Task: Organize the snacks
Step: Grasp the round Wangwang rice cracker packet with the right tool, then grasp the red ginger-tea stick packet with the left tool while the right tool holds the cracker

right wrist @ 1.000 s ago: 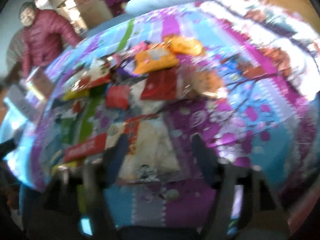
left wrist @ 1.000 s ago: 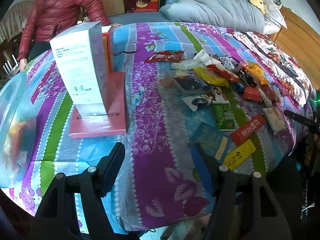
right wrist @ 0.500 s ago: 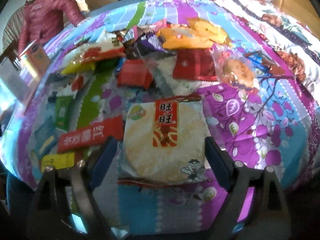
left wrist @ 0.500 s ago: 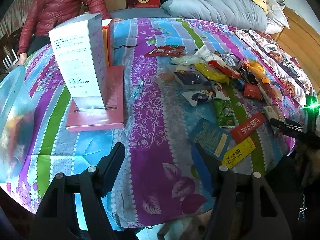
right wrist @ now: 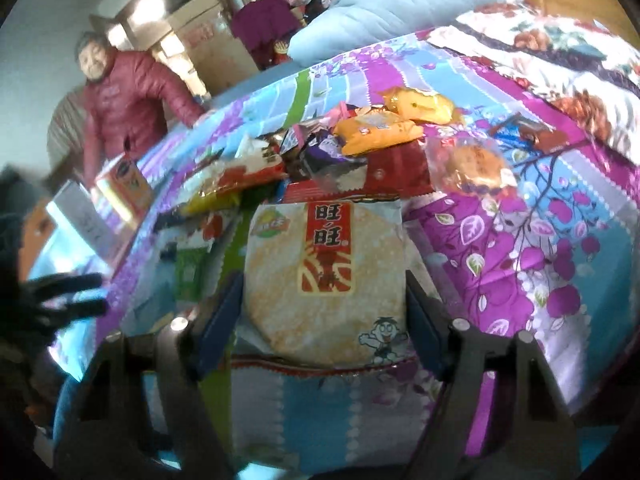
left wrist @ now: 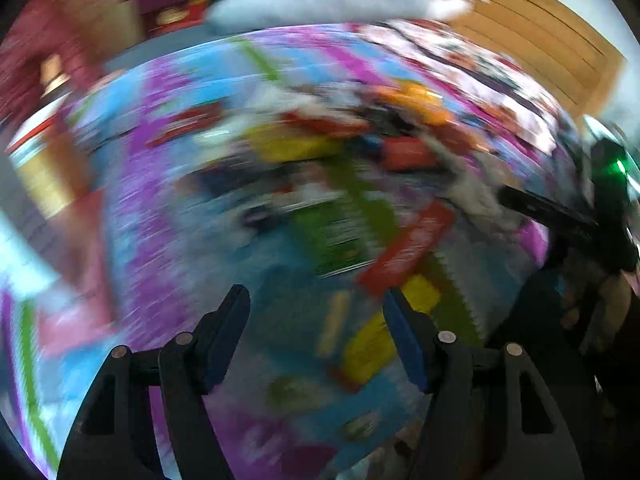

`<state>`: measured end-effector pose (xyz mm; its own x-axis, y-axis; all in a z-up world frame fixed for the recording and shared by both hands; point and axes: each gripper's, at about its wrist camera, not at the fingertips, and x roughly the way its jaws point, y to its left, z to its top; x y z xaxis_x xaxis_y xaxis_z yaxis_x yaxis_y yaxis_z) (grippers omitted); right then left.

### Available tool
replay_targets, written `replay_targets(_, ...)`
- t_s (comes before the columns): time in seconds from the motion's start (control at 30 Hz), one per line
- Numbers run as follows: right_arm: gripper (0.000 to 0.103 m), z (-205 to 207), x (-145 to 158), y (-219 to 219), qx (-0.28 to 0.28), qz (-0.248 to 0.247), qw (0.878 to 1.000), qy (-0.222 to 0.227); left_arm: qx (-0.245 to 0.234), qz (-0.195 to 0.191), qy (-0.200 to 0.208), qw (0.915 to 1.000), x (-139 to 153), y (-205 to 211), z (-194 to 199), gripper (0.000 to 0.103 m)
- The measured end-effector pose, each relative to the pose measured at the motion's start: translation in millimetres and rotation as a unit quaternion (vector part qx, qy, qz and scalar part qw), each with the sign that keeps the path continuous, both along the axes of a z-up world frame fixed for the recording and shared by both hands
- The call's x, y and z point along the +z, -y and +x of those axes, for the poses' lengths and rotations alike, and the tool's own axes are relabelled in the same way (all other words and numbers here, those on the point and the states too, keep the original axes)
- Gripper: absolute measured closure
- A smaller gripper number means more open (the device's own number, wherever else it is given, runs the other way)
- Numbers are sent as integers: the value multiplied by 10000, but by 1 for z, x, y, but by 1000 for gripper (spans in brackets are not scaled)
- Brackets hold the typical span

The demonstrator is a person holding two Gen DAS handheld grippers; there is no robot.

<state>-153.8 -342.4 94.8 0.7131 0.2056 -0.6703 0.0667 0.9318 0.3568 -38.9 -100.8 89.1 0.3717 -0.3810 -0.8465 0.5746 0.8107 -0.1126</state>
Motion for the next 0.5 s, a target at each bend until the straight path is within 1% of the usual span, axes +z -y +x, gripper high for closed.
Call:
replay_targets(0.03,26,0,-1,3,-34,66,10000,11,-325,-60,-33,9994,-5,19,0,33)
replay_targets(0.07,26,0,-2,4,-40,110,9999,3,-547,-101,-66,9984,-9,32,-1,33)
replay_targets(0.13,26,1,-2,4,-37,155,9999,-2,-970,-158,-122,9951,-19,57,1,33)
replay_targets(0.17,26,1,-2,4,-20,180,9998,15,-1100,-129,-138,9938,-25,68,2,33)
replay_targets(0.23,26,2,-3,5,-2,240,9997,-1,-1204,-23,-209,9925,-37,85,9,33)
replay_targets(0.33,26,2,-7,11,-23,376,9993,-16,-1238,17,-357,9917,-50,97,19,33)
replay_targets(0.4,26,3,-9,14,-44,485,9988,-44,-1270,152,-429,9909,-59,102,24,34)
replay_targets(0.5,26,4,-12,17,-39,580,9983,-85,-1253,256,-500,9905,-68,106,27,40)
